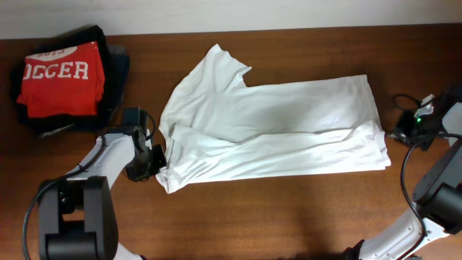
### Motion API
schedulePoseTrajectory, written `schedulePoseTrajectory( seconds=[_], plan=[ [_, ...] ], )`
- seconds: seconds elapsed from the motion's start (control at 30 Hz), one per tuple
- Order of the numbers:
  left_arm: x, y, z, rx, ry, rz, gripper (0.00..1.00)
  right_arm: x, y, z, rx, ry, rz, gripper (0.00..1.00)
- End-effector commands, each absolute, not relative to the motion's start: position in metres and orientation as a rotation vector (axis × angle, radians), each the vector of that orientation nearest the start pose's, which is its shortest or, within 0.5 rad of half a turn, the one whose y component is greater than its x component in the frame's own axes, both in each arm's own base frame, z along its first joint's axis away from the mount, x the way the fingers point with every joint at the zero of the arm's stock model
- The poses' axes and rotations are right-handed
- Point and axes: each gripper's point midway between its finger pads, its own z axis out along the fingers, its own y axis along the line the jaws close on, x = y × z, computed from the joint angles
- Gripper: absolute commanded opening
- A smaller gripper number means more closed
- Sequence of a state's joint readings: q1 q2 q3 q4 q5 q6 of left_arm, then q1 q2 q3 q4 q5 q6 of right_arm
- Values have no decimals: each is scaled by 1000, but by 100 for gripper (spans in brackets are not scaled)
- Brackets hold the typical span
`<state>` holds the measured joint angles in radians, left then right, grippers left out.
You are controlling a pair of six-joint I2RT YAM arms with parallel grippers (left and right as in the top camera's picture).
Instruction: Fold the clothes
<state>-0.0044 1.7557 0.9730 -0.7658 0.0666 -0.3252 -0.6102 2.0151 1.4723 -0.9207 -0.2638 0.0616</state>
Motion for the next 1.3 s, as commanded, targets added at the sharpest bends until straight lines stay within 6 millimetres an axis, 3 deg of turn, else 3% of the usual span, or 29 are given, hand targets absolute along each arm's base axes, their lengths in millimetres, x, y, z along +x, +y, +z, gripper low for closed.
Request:
schedulePoseTrajectory(
  seconds=[0.0,0.13,0.27,0.47,0.6,0.8,0.9,1.07,1.1,1.2,1.27],
  plan=[
    [283,-2,-11,-510,3104,-23,2,354,-191,47,825,2816,352,23],
    [283,-2,-11,-510,3105,-23,2,350,-164,38,718,2893,399,27],
    [283,-2,-11,-511,3104,-23,2,348,-150,37,646,2948,393,27],
    [282,-2,-11,-510,3105,-23,1,343,-152,34,651,2971,358,27],
    [282,-4,-11,-511,3106,-35,2,341,-151,20,645,2960,351,28],
    [283,-4,-11,-510,3106,-35,2,340,-149,16,647,2961,357,23],
    [283,-4,-11,-510,3106,-35,1,339,-149,12,645,2956,355,29],
    [283,-4,-11,-511,3105,-35,2,339,-148,11,642,2956,360,29],
    [283,-4,-11,-511,3105,-35,1,339,-148,11,642,2956,360,27],
    [283,-4,-11,-511,3105,-35,1,339,-145,5,633,2954,357,6],
    [282,-4,-11,-510,3106,-35,2,343,-148,4,628,2935,344,4]
  ],
)
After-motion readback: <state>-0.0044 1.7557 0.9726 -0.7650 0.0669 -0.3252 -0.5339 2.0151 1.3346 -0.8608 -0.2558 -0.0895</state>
